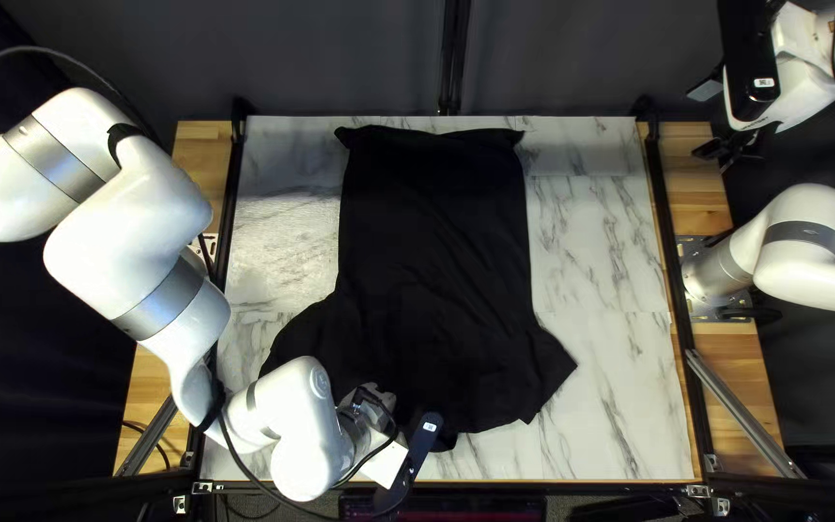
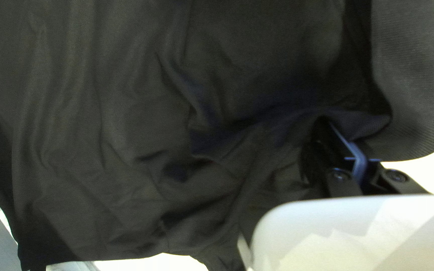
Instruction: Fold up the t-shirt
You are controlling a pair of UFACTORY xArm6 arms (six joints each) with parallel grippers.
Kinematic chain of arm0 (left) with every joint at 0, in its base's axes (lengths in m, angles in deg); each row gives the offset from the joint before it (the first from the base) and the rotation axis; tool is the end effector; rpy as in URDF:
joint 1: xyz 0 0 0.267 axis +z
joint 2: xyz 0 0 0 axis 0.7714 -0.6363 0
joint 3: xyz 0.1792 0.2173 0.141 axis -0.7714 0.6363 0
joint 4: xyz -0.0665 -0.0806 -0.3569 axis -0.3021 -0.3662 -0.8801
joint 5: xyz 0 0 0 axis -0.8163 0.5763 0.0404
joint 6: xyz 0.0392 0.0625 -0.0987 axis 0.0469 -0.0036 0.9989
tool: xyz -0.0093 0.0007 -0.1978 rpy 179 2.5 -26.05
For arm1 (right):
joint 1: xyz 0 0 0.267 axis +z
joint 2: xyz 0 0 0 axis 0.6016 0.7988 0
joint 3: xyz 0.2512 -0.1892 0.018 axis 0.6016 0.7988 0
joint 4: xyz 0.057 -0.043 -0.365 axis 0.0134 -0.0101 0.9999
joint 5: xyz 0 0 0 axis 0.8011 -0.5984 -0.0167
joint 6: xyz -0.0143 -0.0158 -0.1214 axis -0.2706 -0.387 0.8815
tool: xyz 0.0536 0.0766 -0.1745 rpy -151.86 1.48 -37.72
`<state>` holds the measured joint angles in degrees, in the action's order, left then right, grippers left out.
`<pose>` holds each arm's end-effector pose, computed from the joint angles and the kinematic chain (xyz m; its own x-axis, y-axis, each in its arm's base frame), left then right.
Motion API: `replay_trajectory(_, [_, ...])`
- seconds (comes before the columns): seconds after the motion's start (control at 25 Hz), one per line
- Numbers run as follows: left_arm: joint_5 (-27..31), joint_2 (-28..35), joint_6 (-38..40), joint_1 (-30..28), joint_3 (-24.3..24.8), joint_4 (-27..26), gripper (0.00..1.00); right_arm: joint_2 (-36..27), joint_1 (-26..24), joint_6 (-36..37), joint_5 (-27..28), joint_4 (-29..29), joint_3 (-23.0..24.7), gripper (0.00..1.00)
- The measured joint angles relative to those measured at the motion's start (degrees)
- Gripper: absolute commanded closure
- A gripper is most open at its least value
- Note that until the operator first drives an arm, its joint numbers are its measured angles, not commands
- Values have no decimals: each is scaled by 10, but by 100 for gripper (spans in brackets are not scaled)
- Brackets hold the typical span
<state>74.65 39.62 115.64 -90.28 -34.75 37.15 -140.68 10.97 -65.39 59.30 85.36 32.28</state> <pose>0.4625 -0.2690 0.0799 0.8680 -0.4785 0.1330 -0.4026 -0.8348 -0.3755 0.2265 -0.0856 0.3849 0.9394 -0.0192 0.3424 -0.0455 -0.9966 0.0691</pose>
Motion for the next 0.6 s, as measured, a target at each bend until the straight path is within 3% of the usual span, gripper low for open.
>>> replay_trajectory(0.6, [-5, -14, -33, 7, -23, -17, 94, 0, 0, 0, 0, 0, 0, 0])
